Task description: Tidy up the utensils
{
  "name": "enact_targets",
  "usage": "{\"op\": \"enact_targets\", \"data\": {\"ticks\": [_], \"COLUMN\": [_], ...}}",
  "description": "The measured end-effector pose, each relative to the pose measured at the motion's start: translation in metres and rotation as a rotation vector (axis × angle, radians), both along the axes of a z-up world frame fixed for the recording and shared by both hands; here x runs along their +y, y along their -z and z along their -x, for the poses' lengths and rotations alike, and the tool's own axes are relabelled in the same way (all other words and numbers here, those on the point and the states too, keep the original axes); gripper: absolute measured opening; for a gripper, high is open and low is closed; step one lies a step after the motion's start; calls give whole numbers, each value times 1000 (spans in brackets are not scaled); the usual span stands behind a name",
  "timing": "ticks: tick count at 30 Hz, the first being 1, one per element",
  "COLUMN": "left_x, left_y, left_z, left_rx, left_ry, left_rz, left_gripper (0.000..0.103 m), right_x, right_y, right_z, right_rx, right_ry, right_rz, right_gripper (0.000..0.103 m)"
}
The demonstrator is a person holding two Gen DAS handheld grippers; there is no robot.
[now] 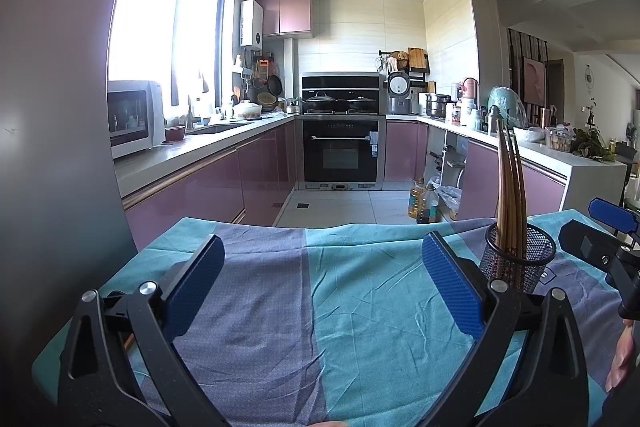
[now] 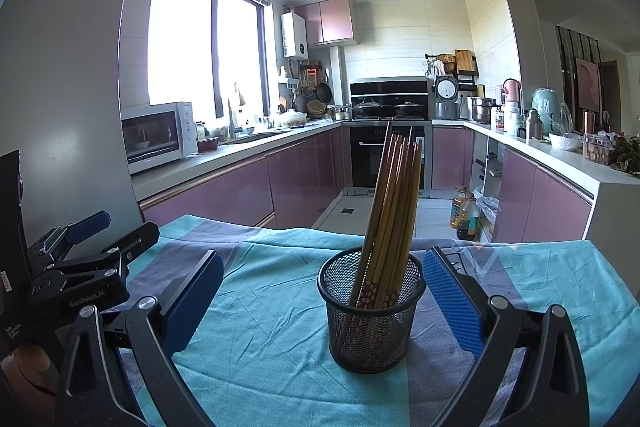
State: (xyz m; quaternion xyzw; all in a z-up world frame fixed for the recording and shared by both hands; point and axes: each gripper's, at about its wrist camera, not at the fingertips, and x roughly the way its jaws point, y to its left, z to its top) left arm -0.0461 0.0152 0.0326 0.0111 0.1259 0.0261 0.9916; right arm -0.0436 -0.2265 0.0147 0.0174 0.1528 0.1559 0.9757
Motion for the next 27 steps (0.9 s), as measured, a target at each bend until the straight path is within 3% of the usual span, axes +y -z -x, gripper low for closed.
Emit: {"op": "enact_targets", "data": {"ticks": [27], "left_x": [-5], "left_y": [2], "left_z": [-2], "left_rx": [12], "left_ry": [7], "left_rz": [1], "left_gripper": [97], "right_x": [0], "right_y": [3], "right_z": [1], "right_rx": [3], "right_ry": [4], "right_rz": [-1], "right_gripper": [96]}}
